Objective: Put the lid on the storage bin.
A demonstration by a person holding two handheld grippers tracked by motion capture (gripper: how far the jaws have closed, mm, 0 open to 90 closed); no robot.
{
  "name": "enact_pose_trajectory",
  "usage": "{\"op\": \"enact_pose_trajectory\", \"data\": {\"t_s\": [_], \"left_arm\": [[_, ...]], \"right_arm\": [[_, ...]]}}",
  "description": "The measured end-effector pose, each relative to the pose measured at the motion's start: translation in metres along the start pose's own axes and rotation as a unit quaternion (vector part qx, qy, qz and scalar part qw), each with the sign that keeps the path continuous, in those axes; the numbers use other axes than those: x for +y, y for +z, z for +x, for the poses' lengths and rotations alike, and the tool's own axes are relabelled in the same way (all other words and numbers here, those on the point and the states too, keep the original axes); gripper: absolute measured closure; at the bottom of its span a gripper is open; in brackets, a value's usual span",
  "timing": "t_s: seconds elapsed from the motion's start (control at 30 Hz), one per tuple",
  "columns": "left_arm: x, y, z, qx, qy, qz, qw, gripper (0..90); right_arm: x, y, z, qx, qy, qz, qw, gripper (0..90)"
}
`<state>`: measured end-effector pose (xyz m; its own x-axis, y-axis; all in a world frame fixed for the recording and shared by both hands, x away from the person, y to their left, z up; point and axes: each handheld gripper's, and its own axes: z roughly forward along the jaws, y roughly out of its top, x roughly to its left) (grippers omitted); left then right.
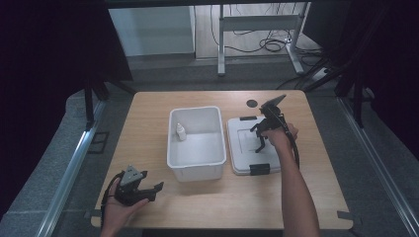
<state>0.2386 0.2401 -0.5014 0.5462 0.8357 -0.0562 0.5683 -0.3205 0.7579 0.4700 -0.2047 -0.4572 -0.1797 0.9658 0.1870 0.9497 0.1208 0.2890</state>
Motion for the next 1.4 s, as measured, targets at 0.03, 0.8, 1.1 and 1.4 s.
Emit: {"op": "enact_pose_trajectory", "data": {"t_s": [0.03,0.8,1.1,1.4], "left_arm": [[0.000,0.000,0.000,0.000,0.000,0.000,1.0000,24.1],[0.000,0.000,0.001,0.001,-0.002,-0.001,1.0000,24.1],[0.000,0.000,0.001,0.001,0.000,0.000,1.0000,24.1],[0.000,0.000,0.000,0.001,0.000,0.000,1.0000,24.1]], "right_arm": [[0.000,0.001,0.000,0.000,0.001,0.003,1.0000,78.4],[-0.001,-0.008,-0.004,0.043,0.063,-0.004,0.9971,85.1],[-0.001,-0.040,-0.010,0.043,0.067,-0.028,0.9964,85.1],[-0.004,-0.066,-0.014,0.044,0.072,-0.045,0.9954,85.1]]}}
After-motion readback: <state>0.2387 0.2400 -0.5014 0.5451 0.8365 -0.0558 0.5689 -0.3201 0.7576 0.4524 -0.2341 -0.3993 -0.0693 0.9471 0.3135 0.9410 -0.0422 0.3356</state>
